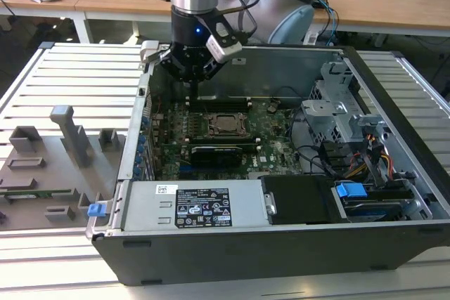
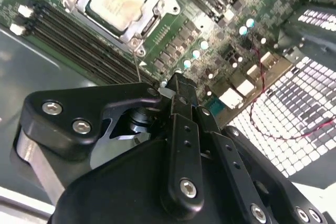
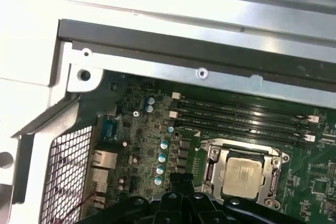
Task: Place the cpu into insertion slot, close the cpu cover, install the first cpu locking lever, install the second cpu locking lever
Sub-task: 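Install the first cpu locking lever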
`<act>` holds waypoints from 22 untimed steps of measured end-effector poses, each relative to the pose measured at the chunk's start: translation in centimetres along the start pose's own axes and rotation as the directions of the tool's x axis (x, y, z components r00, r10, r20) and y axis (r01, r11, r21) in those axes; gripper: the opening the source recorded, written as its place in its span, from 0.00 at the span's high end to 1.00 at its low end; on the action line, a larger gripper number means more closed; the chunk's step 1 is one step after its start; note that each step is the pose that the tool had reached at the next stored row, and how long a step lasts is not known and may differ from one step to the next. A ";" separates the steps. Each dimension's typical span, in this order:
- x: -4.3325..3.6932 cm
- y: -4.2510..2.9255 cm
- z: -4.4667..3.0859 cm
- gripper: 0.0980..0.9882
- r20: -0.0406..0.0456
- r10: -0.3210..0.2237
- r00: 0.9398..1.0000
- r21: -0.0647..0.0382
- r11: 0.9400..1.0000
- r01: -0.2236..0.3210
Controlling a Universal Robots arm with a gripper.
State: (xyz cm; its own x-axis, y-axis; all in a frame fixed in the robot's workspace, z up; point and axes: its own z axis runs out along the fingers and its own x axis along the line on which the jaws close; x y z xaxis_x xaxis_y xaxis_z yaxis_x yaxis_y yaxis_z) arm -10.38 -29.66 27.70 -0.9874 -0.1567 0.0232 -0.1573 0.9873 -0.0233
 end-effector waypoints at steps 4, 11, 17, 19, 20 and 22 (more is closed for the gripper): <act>-0.12 1.23 0.17 0.99 0.000 0.000 1.000 0.000 1.000 0.000; -0.30 2.01 0.99 0.99 0.000 0.002 1.000 0.000 1.000 -0.002; -2.84 1.61 1.25 0.99 -0.002 0.002 1.000 0.000 1.000 -0.002; -3.18 1.56 1.28 0.99 -0.002 0.002 1.000 0.000 1.000 -0.002; -3.31 1.54 1.28 0.99 -0.002 0.002 1.000 0.000 1.000 -0.002; -3.81 1.46 1.30 0.99 -0.002 0.002 1.000 0.000 1.000 -0.002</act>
State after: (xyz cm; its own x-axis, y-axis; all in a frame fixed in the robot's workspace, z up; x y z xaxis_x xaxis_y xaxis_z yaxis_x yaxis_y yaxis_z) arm -6.87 -27.66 26.28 -0.9876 -0.1548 0.0256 -0.1554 0.9876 -0.0230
